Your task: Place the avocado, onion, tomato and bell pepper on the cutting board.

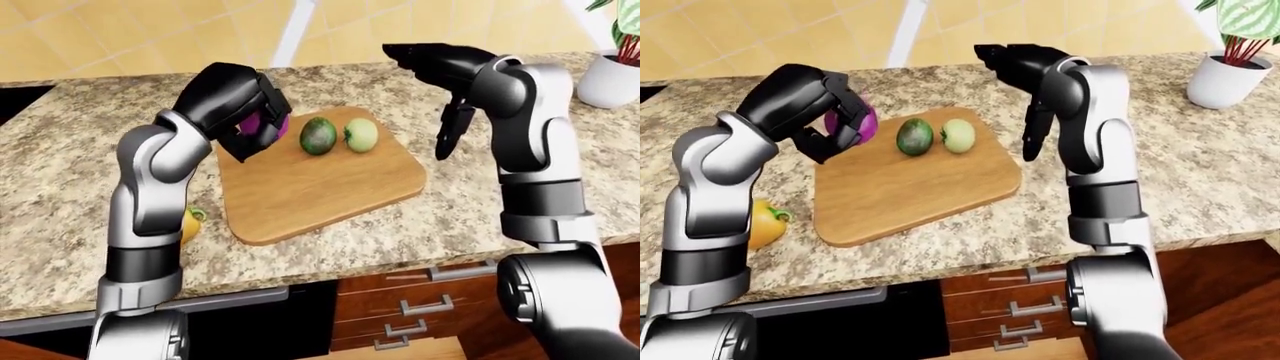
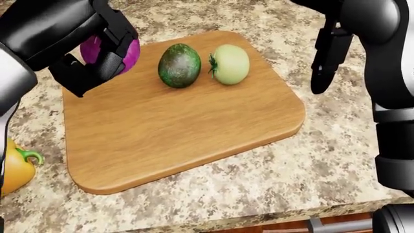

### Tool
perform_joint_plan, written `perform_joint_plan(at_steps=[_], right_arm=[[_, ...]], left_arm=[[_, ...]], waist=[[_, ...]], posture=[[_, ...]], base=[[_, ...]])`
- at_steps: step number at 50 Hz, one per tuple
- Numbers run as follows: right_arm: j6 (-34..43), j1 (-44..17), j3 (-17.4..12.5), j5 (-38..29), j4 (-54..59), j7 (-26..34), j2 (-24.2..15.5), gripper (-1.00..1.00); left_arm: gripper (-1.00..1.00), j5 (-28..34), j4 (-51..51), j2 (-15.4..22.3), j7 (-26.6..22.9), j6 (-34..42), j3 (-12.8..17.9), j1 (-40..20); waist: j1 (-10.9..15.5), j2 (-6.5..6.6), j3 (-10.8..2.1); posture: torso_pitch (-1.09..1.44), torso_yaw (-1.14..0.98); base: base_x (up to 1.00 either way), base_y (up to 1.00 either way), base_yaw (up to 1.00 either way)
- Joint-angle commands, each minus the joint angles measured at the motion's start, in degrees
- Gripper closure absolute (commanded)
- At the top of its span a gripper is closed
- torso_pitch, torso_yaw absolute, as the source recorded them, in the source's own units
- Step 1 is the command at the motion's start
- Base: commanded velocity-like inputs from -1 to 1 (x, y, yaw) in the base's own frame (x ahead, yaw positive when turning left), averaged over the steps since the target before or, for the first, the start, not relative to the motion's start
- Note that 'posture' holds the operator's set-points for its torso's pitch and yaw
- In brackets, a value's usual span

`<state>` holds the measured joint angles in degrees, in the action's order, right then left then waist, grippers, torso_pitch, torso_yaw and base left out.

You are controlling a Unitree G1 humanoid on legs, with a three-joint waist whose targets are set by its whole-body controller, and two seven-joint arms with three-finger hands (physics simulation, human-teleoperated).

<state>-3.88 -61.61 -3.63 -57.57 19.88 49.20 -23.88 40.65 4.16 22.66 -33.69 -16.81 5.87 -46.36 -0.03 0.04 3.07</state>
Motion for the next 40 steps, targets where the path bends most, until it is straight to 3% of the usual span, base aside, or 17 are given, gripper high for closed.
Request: perform_joint_plan(at_steps=[1, 26, 28, 30, 31, 32, 33, 36, 37, 40], right_arm=[[-0.08, -1.79, -0.83, 0.19, -2.06, -1.17, -0.61, -1.00], [-0.15, -1.49, -0.79, 0.24, -1.78, -1.38, -0.52, -1.00], [-0.13, -1.47, -0.94, 0.27, -1.84, -1.29, -0.75, -1.00], [0.03, -1.60, -1.00, 0.37, -1.94, -1.22, -0.81, -1.00], [-0.07, -1.46, -0.86, 0.27, -1.74, -1.45, -0.74, -1.00], [-0.11, -1.42, -0.84, 0.27, -1.68, -1.48, -0.72, -1.00], [-0.16, -1.36, -0.86, 0.30, -1.61, -1.60, -0.70, -1.00], [-0.10, -1.01, -0.93, 0.30, -1.88, -1.62, -0.75, -1.00], [-0.03, -0.76, -1.01, 0.35, -2.18, -1.51, -0.78, -1.00], [0.02, -0.79, -0.96, 0.30, -2.07, -1.61, -0.74, -1.00]], left_arm=[[1.00, 0.01, -1.80, 0.30, 1.65, -1.03, 0.89, -1.35], [0.94, 2.31, -1.33, -0.52, 0.74, -2.58, 0.73, 0.31], [0.30, 2.39, -1.46, -0.37, 0.80, -3.30, 0.74, 0.84], [0.24, 2.48, -1.35, -0.46, 0.78, -3.13, 0.80, 0.52], [-0.25, 2.64, -1.30, -0.65, 0.88, -2.78, 0.75, 0.22], [-0.27, 2.70, -1.38, -0.70, 0.89, -2.72, 0.72, 0.25], [-0.43, 2.70, -1.89, -0.85, 0.80, -2.76, 0.62, 0.69], [-0.39, 2.83, -1.61, -0.96, 0.93, -2.77, 0.57, 0.77], [-0.58, 2.77, -1.88, -1.05, 0.77, -2.70, 0.58, 1.08], [-0.58, 2.67, -1.74, -1.07, 0.52, -2.51, 0.59, 0.73]], waist=[[0.00, 0.00, -1.81], [-0.04, 0.02, -2.00], [-0.03, 0.00, -1.96], [-0.04, -0.03, -1.94], [-0.01, -0.03, -1.96], [0.01, -0.04, -1.96], [0.02, -0.04, -1.96], [0.00, -0.06, -1.94], [0.01, -0.07, -1.94], [0.04, -0.03, -1.97]], posture=[[0.00, 0.00], [0.00, 0.00], [0.00, 0.00], [0.00, 0.00], [0.00, 0.00], [0.00, 0.00], [0.00, 0.00], [0.00, 0.00], [0.00, 0.00], [0.00, 0.00]], base=[[0.00, 0.00, 0.00], [0.00, 0.00, 0.00], [0.00, 0.00, 0.00], [0.00, 0.00, 0.00], [0.00, 0.00, 0.00], [0.00, 0.00, 0.00], [0.00, 0.00, 0.00], [0.00, 0.00, 0.00], [0.00, 0.00, 0.00], [0.00, 0.00, 0.00]])
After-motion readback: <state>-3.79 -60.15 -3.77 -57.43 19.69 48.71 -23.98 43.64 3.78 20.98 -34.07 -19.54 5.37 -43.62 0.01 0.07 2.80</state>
